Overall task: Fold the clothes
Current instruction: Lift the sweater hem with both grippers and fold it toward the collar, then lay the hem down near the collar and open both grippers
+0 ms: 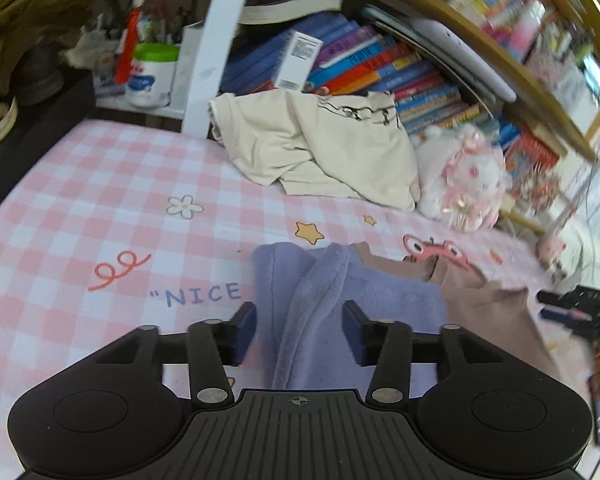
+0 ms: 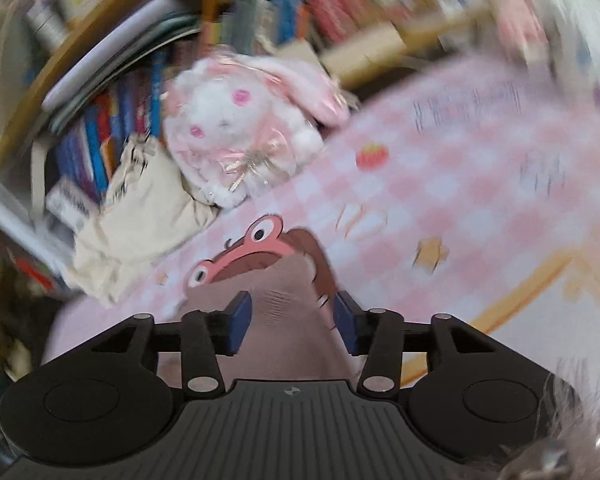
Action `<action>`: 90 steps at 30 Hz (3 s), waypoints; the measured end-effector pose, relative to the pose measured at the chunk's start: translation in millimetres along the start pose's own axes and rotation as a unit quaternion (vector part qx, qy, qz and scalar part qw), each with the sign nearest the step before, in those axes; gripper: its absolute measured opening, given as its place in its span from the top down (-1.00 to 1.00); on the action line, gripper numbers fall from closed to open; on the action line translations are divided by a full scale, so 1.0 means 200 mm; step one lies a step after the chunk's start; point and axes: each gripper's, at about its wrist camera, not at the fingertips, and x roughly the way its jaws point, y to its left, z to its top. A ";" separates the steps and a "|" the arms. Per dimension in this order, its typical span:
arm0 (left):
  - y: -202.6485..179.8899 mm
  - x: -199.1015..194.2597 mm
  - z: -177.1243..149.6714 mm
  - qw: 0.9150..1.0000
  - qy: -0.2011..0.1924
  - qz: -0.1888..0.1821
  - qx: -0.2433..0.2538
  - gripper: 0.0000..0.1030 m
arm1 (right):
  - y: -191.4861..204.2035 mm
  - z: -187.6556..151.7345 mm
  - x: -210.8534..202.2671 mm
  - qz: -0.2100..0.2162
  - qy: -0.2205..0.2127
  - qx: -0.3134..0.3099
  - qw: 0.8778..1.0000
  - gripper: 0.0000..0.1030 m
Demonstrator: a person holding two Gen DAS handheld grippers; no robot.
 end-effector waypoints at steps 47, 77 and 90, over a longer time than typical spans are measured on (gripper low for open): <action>0.07 0.29 0.06 0.998 0.009 0.065 -0.001 -0.07 | 0.06 0.05 0.30 -0.015 0.035 -0.059 0.998 0.51; 0.12 0.14 -0.20 0.991 0.065 -0.034 -0.111 0.47 | -0.11 -0.28 -0.06 -0.001 0.072 -0.005 0.997 0.44; 0.00 -0.15 -0.19 0.999 0.004 0.019 -0.035 -0.15 | 0.03 -0.28 -0.28 -0.058 0.020 -0.084 0.995 -0.14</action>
